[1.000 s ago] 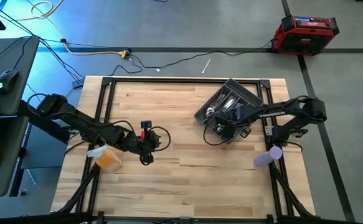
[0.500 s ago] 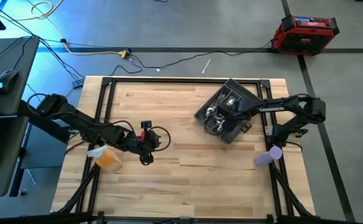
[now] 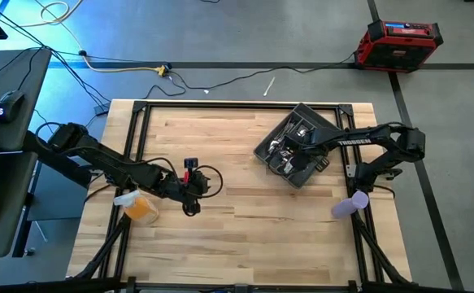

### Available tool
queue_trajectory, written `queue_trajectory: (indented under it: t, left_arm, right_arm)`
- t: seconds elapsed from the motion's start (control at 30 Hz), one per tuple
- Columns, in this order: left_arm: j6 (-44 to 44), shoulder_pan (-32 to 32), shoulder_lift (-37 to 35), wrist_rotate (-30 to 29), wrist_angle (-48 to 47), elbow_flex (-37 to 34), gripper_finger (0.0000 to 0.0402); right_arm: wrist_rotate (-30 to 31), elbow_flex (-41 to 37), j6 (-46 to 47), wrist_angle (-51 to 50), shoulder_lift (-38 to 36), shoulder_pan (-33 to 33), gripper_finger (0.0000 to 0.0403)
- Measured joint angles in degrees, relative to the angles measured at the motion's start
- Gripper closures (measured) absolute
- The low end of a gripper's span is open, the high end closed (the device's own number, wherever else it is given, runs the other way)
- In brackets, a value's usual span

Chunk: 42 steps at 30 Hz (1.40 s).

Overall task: Sort silverware
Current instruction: Put the knife in the organized silverware tray, then return to Home Position

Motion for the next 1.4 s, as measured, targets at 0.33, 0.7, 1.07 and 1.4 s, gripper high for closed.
queue_trajectory:
  t: [0.33, 0.7, 1.07, 1.4]
  left_arm:
    - [-7.9, 0.4, 0.0, 0.3, 0.1, 0.0, 0.0305]
    - [-5.5, -0.5, -16.1, 0.0, 0.6, 0.0, 0.0305]
    - [-7.0, -0.3, -45.8, -4.5, -11.9, 0.0, 0.0305]
    - [-11.1, -0.4, -63.8, -6.0, -14.6, -7.8, 0.0305]
  right_arm:
    - [11.7, 8.2, 9.1, -10.4, -1.5, 4.3, 0.033]
    - [-14.9, 18.9, 42.7, -16.3, -14.4, 3.8, 0.033]
    - [-19.2, 18.9, 52.5, -13.4, -36.7, -0.7, 0.0329]
    - [-20.1, 9.8, 59.7, -1.4, -54.3, -0.7, 0.0329]
